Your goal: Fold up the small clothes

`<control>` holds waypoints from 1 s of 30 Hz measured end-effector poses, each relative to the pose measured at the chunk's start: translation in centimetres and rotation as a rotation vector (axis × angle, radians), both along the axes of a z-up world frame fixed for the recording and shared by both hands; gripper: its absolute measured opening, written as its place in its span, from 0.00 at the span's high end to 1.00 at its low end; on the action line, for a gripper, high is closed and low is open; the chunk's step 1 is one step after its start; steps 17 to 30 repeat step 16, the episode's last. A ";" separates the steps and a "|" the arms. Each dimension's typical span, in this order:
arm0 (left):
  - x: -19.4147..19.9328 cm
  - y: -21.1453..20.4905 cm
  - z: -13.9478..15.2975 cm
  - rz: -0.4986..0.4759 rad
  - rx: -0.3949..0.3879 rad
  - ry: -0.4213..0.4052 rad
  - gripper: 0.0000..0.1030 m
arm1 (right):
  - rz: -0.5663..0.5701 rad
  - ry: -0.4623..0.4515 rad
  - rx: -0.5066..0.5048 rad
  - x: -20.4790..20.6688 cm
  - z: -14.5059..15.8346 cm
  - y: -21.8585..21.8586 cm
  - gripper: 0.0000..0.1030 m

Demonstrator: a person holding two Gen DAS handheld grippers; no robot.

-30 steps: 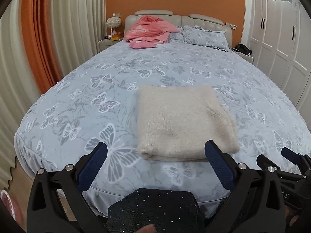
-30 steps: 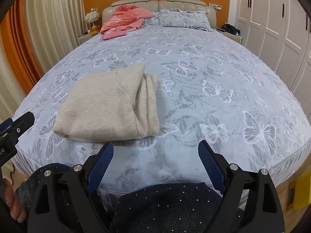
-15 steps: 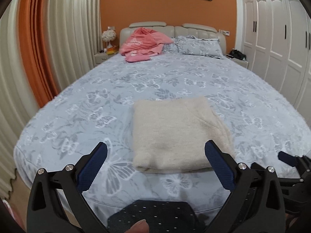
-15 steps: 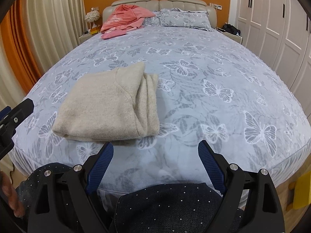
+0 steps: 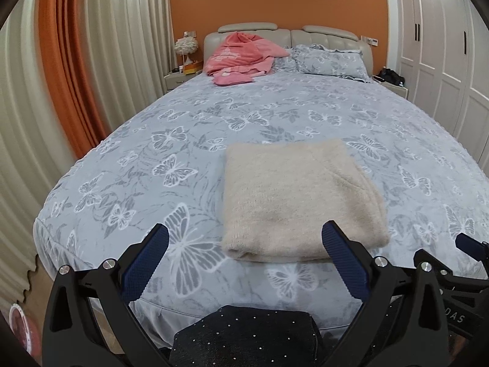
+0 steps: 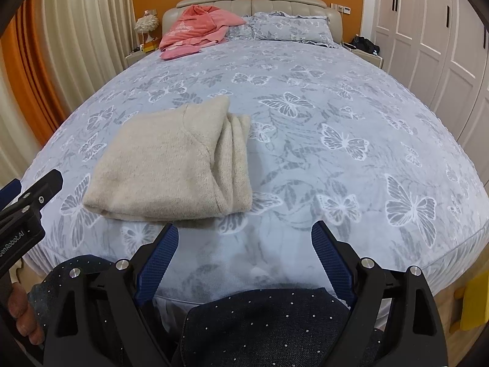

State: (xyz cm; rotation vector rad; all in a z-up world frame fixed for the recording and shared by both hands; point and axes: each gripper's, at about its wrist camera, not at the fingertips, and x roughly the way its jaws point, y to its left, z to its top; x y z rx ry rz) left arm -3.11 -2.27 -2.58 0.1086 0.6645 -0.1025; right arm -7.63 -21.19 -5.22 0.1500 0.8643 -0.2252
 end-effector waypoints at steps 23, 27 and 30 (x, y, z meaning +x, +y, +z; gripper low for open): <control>0.2 0.4 -1.3 -0.001 -0.014 0.089 0.05 | 0.003 0.000 0.000 0.1 0.0 -0.3 0.16; 0.2 0.4 -1.3 -0.001 -0.014 0.089 0.05 | 0.003 0.000 0.000 0.1 0.0 -0.3 0.16; 0.2 0.4 -1.3 -0.001 -0.014 0.089 0.05 | 0.003 0.000 0.000 0.1 0.0 -0.3 0.16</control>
